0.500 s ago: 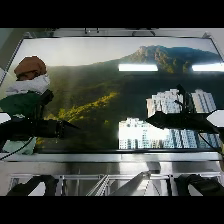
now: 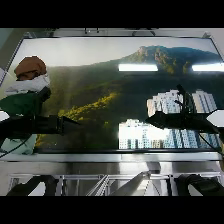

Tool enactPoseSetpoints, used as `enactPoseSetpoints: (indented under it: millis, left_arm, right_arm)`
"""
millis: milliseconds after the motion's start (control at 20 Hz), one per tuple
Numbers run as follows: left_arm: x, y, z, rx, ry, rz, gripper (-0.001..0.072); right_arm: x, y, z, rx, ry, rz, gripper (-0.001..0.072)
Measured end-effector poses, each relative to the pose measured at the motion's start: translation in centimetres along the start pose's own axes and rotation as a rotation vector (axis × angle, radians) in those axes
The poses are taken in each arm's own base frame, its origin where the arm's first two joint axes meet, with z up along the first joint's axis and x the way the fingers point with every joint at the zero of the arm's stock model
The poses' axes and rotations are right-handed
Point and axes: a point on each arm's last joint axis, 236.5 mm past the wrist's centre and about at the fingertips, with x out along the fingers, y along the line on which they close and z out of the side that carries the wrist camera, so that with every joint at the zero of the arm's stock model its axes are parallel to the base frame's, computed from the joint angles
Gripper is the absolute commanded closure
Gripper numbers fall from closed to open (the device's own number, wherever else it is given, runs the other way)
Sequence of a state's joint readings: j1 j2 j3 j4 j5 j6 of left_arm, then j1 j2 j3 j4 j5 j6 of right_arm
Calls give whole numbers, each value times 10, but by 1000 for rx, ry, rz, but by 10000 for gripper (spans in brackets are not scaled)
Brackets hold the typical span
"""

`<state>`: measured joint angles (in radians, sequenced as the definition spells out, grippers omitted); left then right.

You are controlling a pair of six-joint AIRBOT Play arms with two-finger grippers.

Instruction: Fold the shirts.

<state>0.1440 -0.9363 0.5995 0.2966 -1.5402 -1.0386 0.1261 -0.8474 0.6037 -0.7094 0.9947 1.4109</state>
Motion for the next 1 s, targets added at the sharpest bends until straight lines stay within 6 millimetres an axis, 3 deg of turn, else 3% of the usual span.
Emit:
enactPoseSetpoints:
  millis: [150,200,250,550,600,650,800,1000]
  left_arm:
    - [-28,6,39,22,-113,130,705]
    - [-45,13,55,25,-167,203,496]
    - [-65,19,70,27,-226,274,358]
    - [-201,46,168,43,-600,570,357]
    - [-218,52,184,52,-630,599,111]
    - [-233,58,200,64,-650,624,-13]
    - [-268,91,254,97,-650,698,-13]
    - [-303,167,316,100,-598,844,-13]
  right_arm:
    - [0,0,0,0,0,0,689]
    - [0,0,0,0,0,0,690]
    - [0,0,0,0,0,0,690]
    - [0,0,0,0,0,-1,690]
    - [0,0,0,0,0,-1,690]
    - [0,0,0,-1,0,-1,690]
    - [0,0,0,-1,0,-2,689]
    - [0,0,0,-1,1,-1,690]
